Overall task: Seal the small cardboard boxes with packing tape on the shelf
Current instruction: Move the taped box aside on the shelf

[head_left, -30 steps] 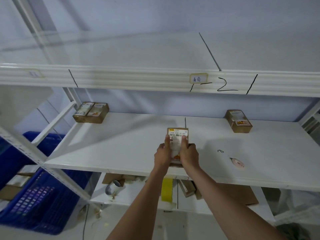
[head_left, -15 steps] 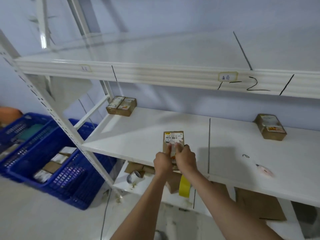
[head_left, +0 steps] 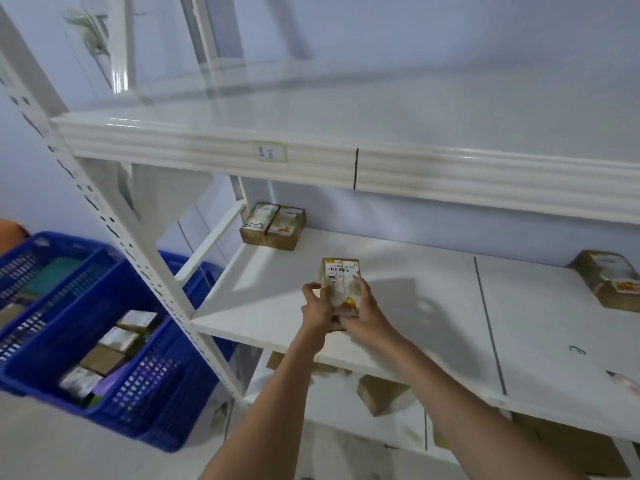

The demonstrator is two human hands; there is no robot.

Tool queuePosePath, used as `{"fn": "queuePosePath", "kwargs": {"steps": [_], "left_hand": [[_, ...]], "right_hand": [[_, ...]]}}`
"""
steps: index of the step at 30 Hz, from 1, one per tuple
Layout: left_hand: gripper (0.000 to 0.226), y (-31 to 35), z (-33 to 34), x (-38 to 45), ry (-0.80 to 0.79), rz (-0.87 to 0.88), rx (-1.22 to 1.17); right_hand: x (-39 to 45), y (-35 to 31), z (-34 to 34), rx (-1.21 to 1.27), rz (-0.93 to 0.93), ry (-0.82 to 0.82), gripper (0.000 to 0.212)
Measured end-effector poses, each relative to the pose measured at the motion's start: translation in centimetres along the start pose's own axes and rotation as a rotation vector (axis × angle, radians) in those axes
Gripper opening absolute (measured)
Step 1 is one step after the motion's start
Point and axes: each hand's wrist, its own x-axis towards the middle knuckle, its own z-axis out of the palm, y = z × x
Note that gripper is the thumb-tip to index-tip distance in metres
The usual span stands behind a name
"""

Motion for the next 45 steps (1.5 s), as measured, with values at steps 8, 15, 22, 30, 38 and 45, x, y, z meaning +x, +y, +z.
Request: {"fn": "queuePosePath", "kwargs": {"steps": [8, 15, 22, 30, 38, 45], "left_hand": [[0.05, 0.6, -5.4, 4.5, -0.051, 0.163, 0.474], [0.046, -0.3, -8.5, 6.0, -0.115, 0.576, 0.822], [0.039, -2.6, -9.5, 5.1, -0.08, 0.944, 1.073], [0.055, -2.8, -9.0, 6.4, -0.046, 0.904, 1.234], [0.061, 0.6, -7.6, 9.8, -0.003, 0.714, 1.268], [0.059, 3.5, -7.3, 14.6, 0.043, 0.644, 1.348]], "right_hand": [[4.3, -2.1, 3.8, -0.162, 0.085, 0.05, 0.092], [7.0, -1.6, 4.5, -0.437, 0.063, 0.091, 0.057], [5.0, -1.2, 5.9, -0.899, -0.161, 0.105, 0.045], [6.2, 0.9, 7.4, -0.963, -0.138, 0.003, 0.073], [11.3, -0.8, 6.7, -0.872, -0.11, -0.001, 0.08], [18.0, -2.1, 6.0, -0.865, -0.114, -0.019, 0.086]]}}
